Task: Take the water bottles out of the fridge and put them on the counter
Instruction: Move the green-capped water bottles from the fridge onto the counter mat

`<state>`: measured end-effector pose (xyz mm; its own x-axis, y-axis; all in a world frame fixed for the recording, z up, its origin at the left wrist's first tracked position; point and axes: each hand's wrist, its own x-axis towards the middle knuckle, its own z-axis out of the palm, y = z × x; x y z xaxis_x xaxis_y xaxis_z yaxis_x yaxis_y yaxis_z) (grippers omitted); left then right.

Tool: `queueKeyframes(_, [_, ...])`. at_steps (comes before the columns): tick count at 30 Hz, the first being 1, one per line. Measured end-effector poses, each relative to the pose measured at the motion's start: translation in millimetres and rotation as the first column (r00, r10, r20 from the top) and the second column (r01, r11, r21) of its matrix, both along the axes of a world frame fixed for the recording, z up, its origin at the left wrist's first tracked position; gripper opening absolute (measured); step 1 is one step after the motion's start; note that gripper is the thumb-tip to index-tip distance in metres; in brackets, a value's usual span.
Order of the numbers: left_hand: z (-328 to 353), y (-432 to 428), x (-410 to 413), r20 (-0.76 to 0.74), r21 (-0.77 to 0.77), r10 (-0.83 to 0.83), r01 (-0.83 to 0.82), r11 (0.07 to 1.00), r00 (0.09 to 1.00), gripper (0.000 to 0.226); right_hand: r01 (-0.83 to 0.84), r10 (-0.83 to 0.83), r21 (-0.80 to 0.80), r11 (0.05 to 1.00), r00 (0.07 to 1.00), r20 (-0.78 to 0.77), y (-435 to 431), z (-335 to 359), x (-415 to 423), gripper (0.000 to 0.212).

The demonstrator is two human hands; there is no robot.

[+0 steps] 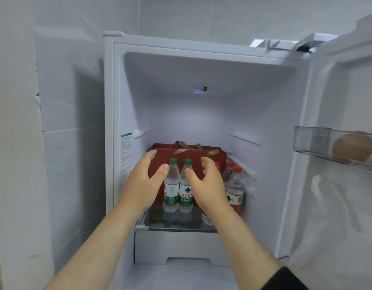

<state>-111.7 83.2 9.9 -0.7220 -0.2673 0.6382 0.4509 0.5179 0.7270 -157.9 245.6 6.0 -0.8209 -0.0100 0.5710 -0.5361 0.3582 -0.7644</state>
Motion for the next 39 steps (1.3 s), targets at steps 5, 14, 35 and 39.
queueKeyframes(5, [-28,-8,-81,0.112,0.167,-0.02,0.001,0.986,0.994,0.063,0.0,0.01,-0.054,0.999,0.983,0.185,-14,-24,-67,0.076])
queueKeyframes(14, [-102,-18,-205,0.426,0.251,-0.032,-0.084,0.964,0.904,0.093,0.205,-0.171,-0.034,0.978,0.885,0.433,-60,-83,-168,0.069])
queueKeyframes(35, [-153,-17,-249,0.352,0.393,-0.022,-0.126,0.911,0.936,0.042,0.164,-0.097,-0.128,0.978,0.904,0.416,-55,-137,-216,0.047])
queueKeyframes(39, [-139,-18,-221,0.306,0.416,0.048,-0.179,0.892,0.951,0.042,0.155,-0.101,-0.13,0.979,0.931,0.351,-50,-135,-195,0.047])
